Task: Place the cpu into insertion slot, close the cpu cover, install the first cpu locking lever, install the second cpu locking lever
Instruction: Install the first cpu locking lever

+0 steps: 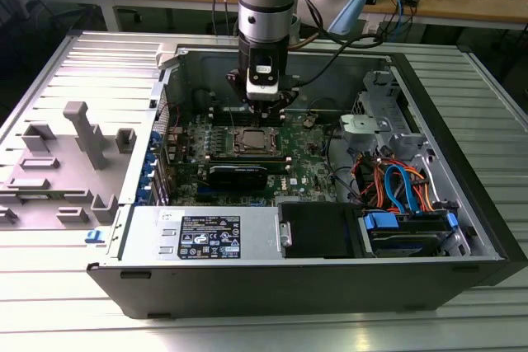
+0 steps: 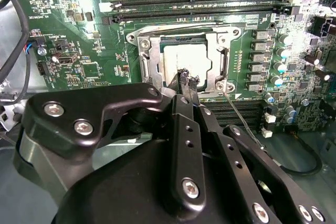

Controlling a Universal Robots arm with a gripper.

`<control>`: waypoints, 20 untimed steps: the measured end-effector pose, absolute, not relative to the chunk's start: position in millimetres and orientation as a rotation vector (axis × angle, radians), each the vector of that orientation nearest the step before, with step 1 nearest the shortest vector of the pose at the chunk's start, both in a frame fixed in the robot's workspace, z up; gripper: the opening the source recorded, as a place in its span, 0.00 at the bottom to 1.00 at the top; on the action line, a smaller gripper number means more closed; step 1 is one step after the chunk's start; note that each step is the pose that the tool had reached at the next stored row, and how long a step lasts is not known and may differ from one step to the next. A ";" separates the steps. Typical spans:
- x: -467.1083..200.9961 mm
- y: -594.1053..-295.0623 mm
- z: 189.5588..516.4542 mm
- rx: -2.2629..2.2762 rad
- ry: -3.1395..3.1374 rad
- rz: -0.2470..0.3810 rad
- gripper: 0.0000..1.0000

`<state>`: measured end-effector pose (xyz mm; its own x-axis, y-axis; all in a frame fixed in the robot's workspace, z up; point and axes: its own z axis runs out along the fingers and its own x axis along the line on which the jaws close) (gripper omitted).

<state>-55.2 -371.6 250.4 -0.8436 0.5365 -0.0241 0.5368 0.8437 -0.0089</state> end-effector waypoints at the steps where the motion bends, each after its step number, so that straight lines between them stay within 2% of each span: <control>1: -55.2 -371.6 250.4 0.871 2.997 -0.024 0.11; 10: -56.2 -371.6 250.4 0.572 3.067 -0.021 0.11; 20: -57.9 -371.6 262.1 0.559 3.069 -0.021 0.11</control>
<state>-57.9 -371.6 262.1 -0.9356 0.3521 -0.0242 0.3524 0.9358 -0.0091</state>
